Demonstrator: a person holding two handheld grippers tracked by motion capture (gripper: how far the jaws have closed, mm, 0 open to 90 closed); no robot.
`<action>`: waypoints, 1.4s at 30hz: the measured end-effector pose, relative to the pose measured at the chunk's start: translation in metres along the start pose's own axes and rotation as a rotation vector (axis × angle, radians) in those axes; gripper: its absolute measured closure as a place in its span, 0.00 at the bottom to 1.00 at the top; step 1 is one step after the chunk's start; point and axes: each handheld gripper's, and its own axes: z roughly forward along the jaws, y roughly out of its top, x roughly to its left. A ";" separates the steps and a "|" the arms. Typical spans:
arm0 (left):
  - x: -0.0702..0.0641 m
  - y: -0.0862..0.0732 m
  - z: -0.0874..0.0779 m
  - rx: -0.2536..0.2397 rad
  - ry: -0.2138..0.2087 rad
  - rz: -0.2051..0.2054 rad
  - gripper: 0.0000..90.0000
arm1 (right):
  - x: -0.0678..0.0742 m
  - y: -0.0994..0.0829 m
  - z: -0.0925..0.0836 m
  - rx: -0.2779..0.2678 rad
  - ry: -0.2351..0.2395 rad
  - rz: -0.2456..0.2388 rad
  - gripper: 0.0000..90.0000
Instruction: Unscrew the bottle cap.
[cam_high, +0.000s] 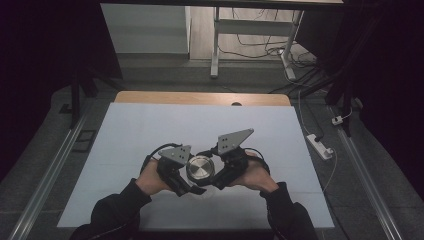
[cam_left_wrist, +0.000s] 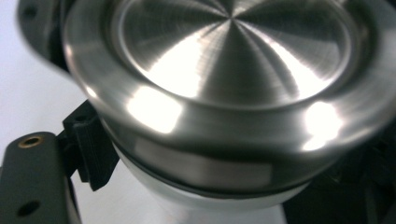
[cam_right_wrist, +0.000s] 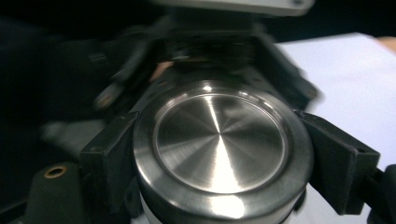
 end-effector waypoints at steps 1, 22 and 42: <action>-0.002 0.001 0.002 0.002 -0.023 0.017 0.17 | 0.000 -0.001 -0.001 -0.008 0.033 -0.014 0.21; 0.012 -0.004 -0.003 0.058 0.364 -0.226 0.17 | 0.003 0.007 0.020 0.045 -0.499 0.154 0.20; 0.006 0.000 -0.004 0.043 0.211 -0.124 0.17 | -0.004 0.004 -0.016 -0.063 -0.104 0.091 0.09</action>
